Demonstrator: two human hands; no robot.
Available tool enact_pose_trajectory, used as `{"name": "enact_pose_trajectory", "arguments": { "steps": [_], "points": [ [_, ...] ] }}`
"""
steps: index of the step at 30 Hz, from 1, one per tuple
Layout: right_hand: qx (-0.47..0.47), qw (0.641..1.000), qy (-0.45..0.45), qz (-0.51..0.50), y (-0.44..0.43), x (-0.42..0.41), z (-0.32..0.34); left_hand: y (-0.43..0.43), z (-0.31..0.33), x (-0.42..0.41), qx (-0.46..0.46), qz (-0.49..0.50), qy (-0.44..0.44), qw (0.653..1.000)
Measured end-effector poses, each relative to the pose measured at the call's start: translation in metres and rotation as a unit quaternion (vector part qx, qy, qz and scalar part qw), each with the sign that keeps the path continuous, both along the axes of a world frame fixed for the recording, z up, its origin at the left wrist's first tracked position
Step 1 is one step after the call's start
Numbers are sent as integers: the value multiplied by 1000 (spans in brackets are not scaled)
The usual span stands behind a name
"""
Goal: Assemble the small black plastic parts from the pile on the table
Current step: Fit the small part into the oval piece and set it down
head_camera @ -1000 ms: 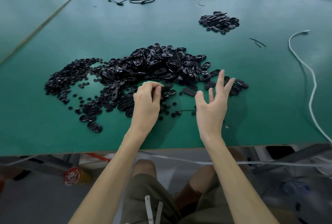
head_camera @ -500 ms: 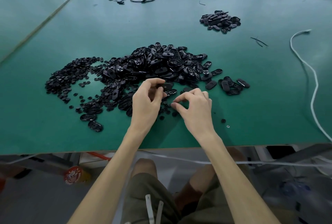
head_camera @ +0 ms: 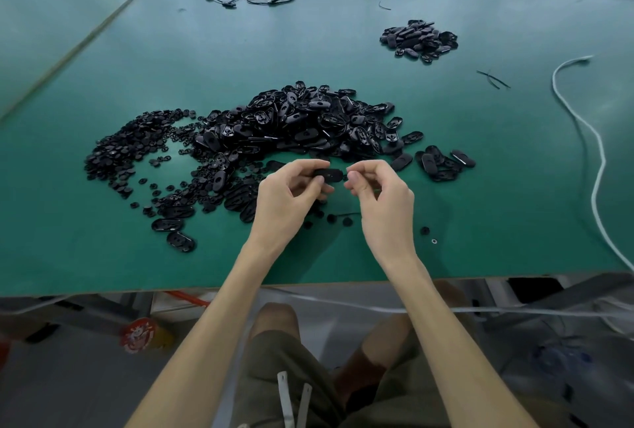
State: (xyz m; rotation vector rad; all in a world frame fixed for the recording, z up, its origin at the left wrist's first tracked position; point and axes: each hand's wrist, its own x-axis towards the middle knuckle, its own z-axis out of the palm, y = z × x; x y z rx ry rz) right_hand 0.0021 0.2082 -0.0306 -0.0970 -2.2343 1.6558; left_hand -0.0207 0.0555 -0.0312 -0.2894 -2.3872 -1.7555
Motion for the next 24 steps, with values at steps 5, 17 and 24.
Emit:
{"name": "enact_pose_trajectory", "arguments": {
  "steps": [5, 17, 24],
  "points": [
    [36, 999, 3, 33, -2, 0, -2, -1, -1, -1, -1, 0, 16, 1000],
    [41, 999, -1, 21, -2, -2, -6, -2, -5, -2, 22, -37, 6, 999],
    [57, 998, 10, 16, -2, -1, -3, -4, -5, -4, 23, -52, 9, 998]
  ]
}}
